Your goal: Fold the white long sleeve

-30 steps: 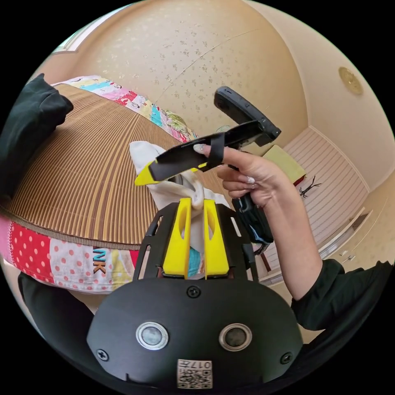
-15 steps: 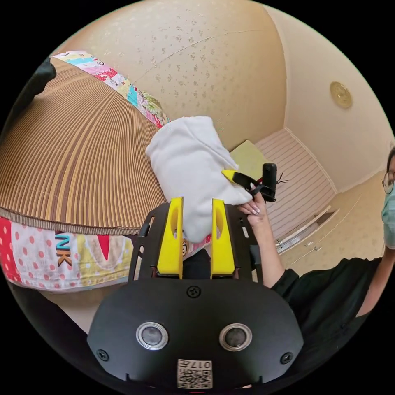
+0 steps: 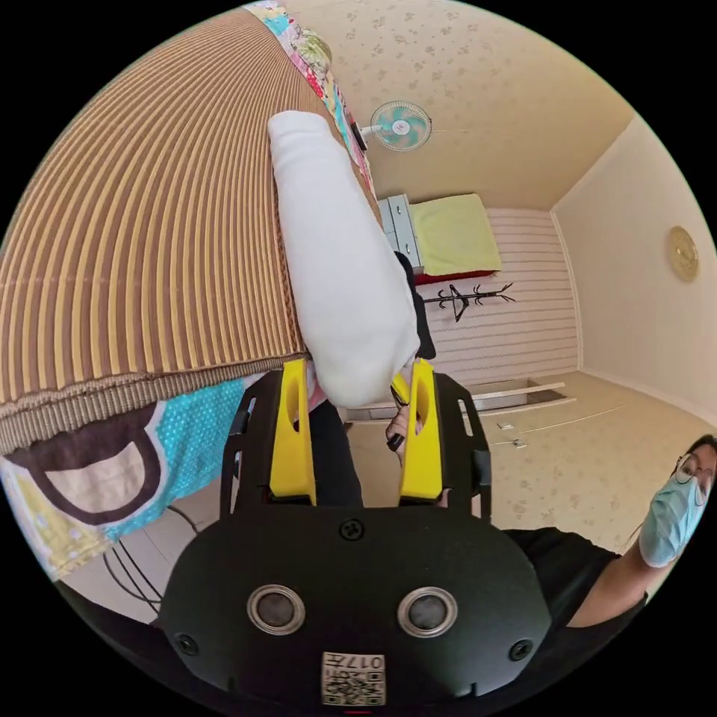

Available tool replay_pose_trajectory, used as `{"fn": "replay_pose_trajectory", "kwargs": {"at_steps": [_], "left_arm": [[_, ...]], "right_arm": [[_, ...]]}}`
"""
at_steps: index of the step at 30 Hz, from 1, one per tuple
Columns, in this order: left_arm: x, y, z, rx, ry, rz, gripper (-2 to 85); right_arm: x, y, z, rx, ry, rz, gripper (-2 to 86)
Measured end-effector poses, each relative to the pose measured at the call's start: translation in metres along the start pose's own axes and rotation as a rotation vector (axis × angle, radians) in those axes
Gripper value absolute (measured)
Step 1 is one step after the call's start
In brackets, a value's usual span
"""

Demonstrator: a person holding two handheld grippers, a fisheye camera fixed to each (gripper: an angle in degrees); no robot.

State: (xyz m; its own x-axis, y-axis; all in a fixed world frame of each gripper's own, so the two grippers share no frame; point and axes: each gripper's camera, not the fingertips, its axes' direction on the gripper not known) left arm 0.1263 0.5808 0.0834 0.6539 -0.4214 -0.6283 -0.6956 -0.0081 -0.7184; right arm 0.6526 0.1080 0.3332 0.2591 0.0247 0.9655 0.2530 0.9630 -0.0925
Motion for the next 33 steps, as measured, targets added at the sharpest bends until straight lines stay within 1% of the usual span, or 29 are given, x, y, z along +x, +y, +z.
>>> {"fn": "replay_pose_trajectory", "kwargs": {"at_steps": [2, 4, 6, 8, 11, 14, 15, 17, 18, 20, 21, 23, 25, 27, 29, 30, 33], "left_arm": [[-0.013, -0.002, 0.018, -0.038, 0.035, -0.077, 12.3], [-0.016, 0.004, 0.022, -0.007, 0.049, -0.101, 9.9], [-0.006, 0.010, 0.024, -0.004, 0.037, -0.072, 8.5], [0.015, 0.024, 0.031, -0.054, 0.017, -0.028, 7.8], [0.048, 0.056, 0.046, -0.125, -0.014, 0.046, 7.3], [0.086, 0.097, 0.063, -0.197, -0.081, 0.157, 7.5], [0.093, 0.105, 0.064, -0.199, -0.096, 0.184, 7.6], [0.114, 0.123, 0.061, -0.173, -0.154, 0.281, 8.1], [0.118, 0.125, 0.061, -0.179, -0.157, 0.302, 8.3], [0.125, 0.130, 0.057, -0.209, -0.139, 0.364, 8.5], [0.126, 0.132, 0.054, -0.211, -0.138, 0.376, 8.5], [0.123, 0.141, 0.039, -0.176, -0.185, 0.385, 8.5], [0.112, 0.147, 0.027, -0.139, -0.202, 0.343, 8.6], [0.099, 0.150, 0.018, -0.118, -0.166, 0.289, 8.9], [0.087, 0.154, 0.009, -0.094, -0.147, 0.244, 9.4], [0.084, 0.154, 0.006, -0.089, -0.153, 0.237, 9.4], [0.080, 0.157, -0.008, -0.059, -0.190, 0.223, 9.7]], "right_arm": [[0.006, 0.040, -0.022, 0.089, -0.108, 0.085, 18.8], [0.013, 0.064, -0.024, 0.103, -0.178, 0.164, 20.9], [0.020, 0.076, -0.016, 0.096, -0.253, 0.224, 22.9], [0.023, 0.074, -0.002, 0.082, -0.314, 0.262, 25.2], [0.009, 0.051, 0.017, 0.072, -0.381, 0.247, 26.5], [-0.017, 0.021, 0.036, 0.029, -0.423, 0.208, 23.0], [-0.021, 0.015, 0.038, 0.017, -0.424, 0.210, 22.2], [-0.036, -0.006, 0.035, -0.012, -0.446, 0.120, 21.0], [-0.042, -0.013, 0.033, -0.014, -0.442, 0.083, 20.7], [-0.078, -0.049, 0.011, -0.006, -0.392, -0.113, 19.6], [-0.090, -0.059, 0.003, 0.004, -0.369, -0.162, 19.4], [-0.129, -0.105, -0.040, 0.084, -0.287, -0.308, 18.5], [-0.143, -0.143, -0.079, 0.181, -0.233, -0.365, 17.8], [-0.137, -0.182, -0.119, 0.286, -0.193, -0.352, 17.1], [-0.108, -0.228, -0.167, 0.421, -0.146, -0.270, 16.1], [-0.096, -0.238, -0.178, 0.450, -0.127, -0.242, 15.9], [-0.016, -0.267, -0.227, 0.532, -0.002, 0.009, 14.6]]}}
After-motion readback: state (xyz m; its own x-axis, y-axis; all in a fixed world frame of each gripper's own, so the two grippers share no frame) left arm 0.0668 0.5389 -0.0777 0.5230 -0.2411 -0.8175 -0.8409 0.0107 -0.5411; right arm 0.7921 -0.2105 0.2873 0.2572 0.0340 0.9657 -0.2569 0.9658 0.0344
